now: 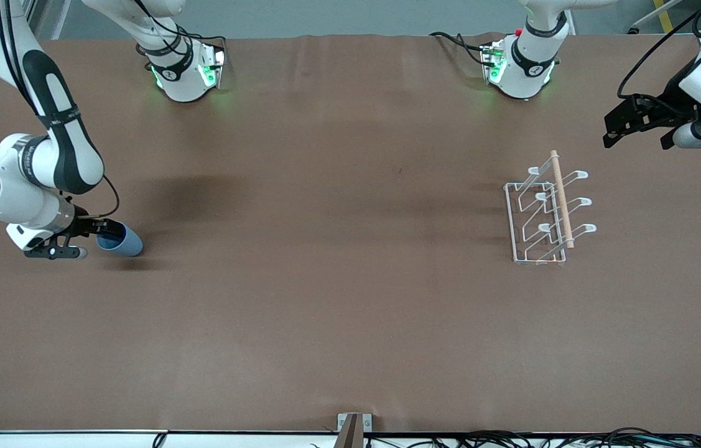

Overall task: Hang cup on cup holder
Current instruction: 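Close the right gripper on the light-blue cup's rim, then lift the cup with the right gripper while the left gripper approaches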

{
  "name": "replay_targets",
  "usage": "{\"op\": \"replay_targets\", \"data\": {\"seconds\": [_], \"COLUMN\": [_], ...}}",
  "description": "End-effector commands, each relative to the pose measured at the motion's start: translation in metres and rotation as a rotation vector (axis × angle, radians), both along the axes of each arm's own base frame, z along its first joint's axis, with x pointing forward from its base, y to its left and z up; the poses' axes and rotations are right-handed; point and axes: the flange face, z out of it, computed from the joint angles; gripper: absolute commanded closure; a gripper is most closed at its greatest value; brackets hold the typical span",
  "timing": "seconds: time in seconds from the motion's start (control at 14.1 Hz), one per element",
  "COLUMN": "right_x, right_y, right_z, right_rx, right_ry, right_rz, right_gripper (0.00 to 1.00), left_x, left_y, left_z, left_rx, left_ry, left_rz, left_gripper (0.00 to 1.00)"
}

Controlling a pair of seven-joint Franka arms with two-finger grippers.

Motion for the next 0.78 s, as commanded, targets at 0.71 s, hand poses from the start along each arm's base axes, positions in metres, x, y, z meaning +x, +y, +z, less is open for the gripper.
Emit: {"op": "replay_targets", "data": {"seconds": [0.71], "right_x": [0.019], "right_y": [-0.001], "right_z": [0.039], "right_rx": [0.007], "right_ry": [0.003], "right_rz": [0.028], "right_gripper": [0.96], "left_x": [-0.019], "left_y": [0.001], "left_z": [-0.007], "left_rx": [0.01], "left_ry": [0.174], "left_rz": [-0.009], "left_gripper": [0.0]}}
